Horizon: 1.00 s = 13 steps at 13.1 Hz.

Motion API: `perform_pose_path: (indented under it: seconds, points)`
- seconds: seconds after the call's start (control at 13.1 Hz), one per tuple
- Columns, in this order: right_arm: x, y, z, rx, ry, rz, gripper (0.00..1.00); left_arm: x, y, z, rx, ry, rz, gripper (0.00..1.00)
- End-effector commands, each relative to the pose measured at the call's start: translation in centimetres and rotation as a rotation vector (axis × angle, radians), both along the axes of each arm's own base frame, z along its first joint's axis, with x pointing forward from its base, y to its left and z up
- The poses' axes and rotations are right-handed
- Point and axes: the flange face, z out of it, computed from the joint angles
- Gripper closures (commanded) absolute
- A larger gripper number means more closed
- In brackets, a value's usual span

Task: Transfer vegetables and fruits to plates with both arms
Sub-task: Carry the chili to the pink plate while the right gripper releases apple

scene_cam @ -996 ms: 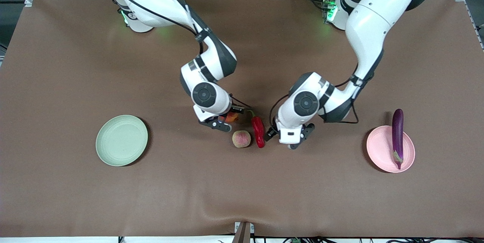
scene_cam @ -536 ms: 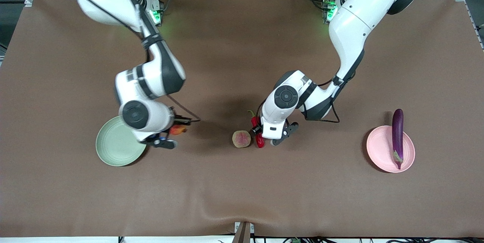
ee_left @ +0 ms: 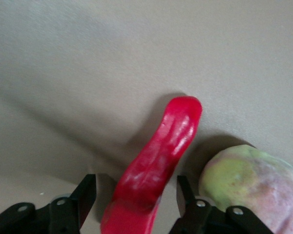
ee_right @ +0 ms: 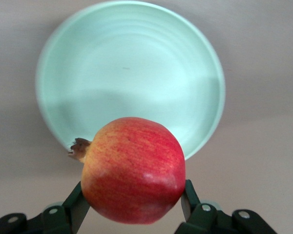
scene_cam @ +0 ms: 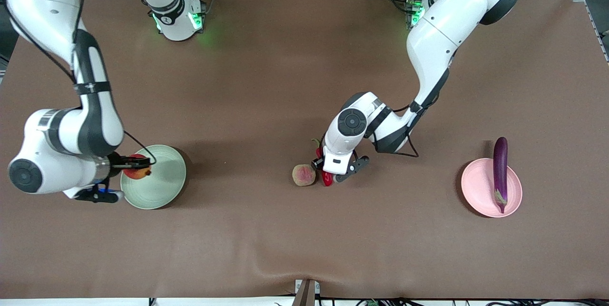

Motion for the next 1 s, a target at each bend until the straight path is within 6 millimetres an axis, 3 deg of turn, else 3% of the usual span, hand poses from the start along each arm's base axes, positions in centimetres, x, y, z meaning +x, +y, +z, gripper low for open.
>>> perform_pose_path:
  seconds: [0.0, 0.08, 0.15, 0.23, 0.31, 0.38, 0.46, 0.54, 0.77, 0.92]
  points:
    - [-1.0, -2.0, -3.3, 0.003, -0.014, 0.025, 0.89, 0.3, -0.5, -0.6, -0.005, -0.027, -0.016, 0.61]
    - [-1.4, -2.2, -4.6, 0.011, -0.014, 0.023, 0.83, 0.3, -0.5, -0.5, -0.005, -0.028, -0.014, 0.80]
    - [-1.9, -1.6, -5.4, 0.022, -0.001, 0.020, 0.70, 0.7, -0.1, 0.2, -0.006, -0.036, -0.005, 0.99]
    - [-1.9, -1.3, -5.6, 0.025, 0.002, 0.020, 0.53, 1.3, 0.6, 0.9, -0.001, -0.040, 0.009, 1.00]
    - [-2.0, -1.4, -6.0, 0.026, 0.005, 0.018, 0.51, 1.6, 1.4, 2.2, 0.015, -0.040, 0.015, 1.00]
    - [-1.9, -1.4, -6.5, 0.024, 0.000, 0.018, 0.40, 2.6, 3.1, 4.1, 0.053, -0.027, 0.030, 1.00]
    - [-1.9, -1.4, -6.7, 0.025, 0.003, 0.013, 0.24, 3.4, 5.0, 6.2, 0.086, -0.013, 0.039, 1.00]
    - [-1.9, -1.3, -6.7, 0.033, 0.004, 0.009, 0.00, 4.6, 7.2, 7.9, 0.098, -0.005, 0.038, 1.00]
    - [-1.6, -1.0, -5.8, 0.042, -0.002, 0.006, 0.00, 7.9, 15.1, 11.6, 0.077, 0.028, -0.015, 1.00]
    - [-1.0, 1.0, -3.4, 0.076, 0.011, 0.006, 0.00, 9.7, 22.4, 12.8, 0.066, 0.087, -0.088, 1.00]
